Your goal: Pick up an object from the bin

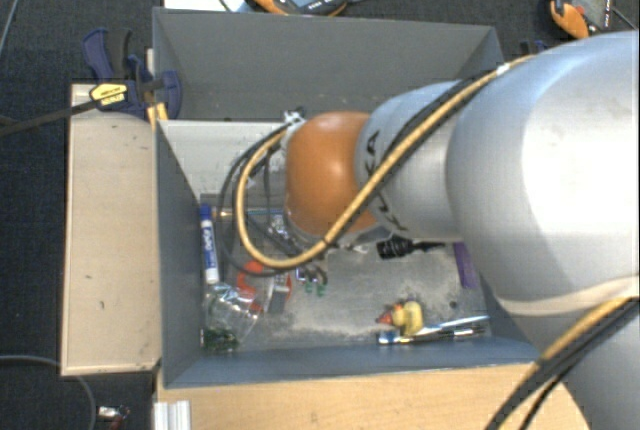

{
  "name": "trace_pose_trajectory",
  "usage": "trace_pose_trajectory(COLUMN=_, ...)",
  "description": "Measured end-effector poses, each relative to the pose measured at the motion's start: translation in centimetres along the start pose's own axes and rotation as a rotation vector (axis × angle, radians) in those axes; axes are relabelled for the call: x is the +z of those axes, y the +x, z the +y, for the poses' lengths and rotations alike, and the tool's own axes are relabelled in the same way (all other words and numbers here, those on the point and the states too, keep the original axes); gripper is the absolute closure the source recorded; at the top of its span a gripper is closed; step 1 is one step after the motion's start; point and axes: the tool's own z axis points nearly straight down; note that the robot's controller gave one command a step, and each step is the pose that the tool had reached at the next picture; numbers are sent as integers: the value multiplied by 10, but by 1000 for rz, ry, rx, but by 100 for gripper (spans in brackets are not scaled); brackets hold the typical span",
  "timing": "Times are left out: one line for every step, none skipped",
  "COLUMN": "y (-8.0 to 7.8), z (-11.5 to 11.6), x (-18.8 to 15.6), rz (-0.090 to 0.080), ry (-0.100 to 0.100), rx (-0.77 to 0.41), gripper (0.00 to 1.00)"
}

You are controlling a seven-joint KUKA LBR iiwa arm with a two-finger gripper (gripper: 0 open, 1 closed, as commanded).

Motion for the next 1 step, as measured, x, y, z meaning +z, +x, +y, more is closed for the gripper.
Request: trace_pose_trajectory(y=32, z=15, x=3, rz=-11, ry=-5, rx=186, gripper=0)
